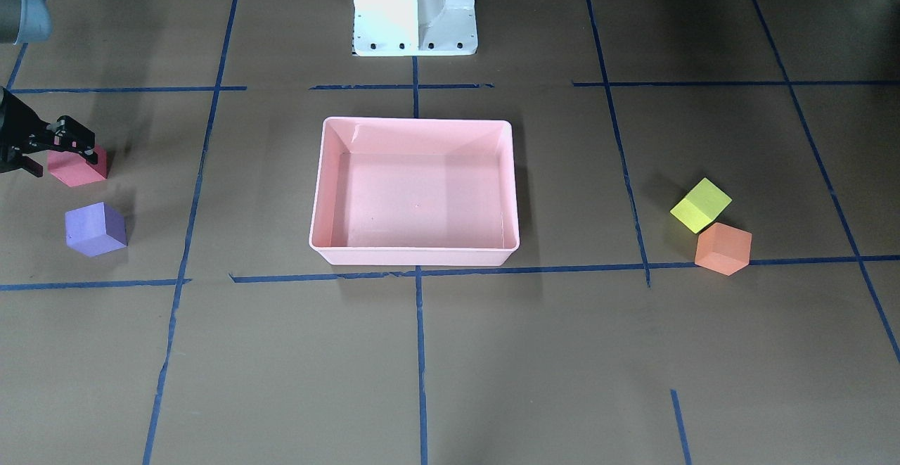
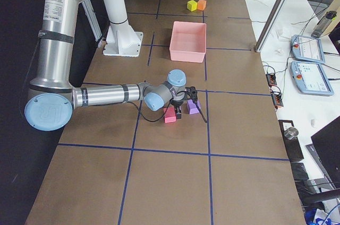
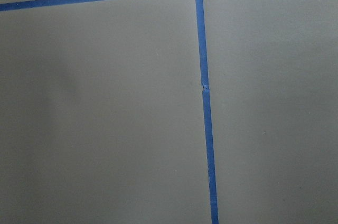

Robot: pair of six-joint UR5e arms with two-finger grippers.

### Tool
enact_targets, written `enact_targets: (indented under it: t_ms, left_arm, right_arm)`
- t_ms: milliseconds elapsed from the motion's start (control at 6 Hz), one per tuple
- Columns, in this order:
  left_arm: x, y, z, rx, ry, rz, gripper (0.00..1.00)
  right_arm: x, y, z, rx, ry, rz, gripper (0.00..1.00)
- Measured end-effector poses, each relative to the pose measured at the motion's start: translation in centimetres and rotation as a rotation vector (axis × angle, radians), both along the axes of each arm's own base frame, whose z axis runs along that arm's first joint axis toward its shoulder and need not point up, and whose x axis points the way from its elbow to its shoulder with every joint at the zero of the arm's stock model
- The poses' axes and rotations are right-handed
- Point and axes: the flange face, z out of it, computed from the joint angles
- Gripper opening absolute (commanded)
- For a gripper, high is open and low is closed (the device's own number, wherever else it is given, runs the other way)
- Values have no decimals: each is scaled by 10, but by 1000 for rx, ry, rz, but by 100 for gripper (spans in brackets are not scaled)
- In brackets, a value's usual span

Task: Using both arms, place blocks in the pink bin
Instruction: 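Lower the right gripper onto the pink-red cube and grasp it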

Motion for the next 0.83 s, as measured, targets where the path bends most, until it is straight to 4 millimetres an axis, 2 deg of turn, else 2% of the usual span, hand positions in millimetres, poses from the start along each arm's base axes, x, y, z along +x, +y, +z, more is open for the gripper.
enact_targets:
  t_ms: [167, 333, 667, 833]
  left_arm:
    - [0, 0, 2, -5, 0, 0, 100]
    - [0, 1, 4, -8, 0, 0, 100]
    - [0, 0, 4, -8, 0, 0, 100]
    - [0, 0, 3, -4, 0, 0, 100]
  right_arm:
    - [-7, 7, 10, -4, 25, -18, 61]
    - [-12, 12, 18, -7, 43, -28, 48]
    - [-17, 15, 21, -10, 57, -36, 46]
    - [-20, 15, 13, -4, 44, -42, 46]
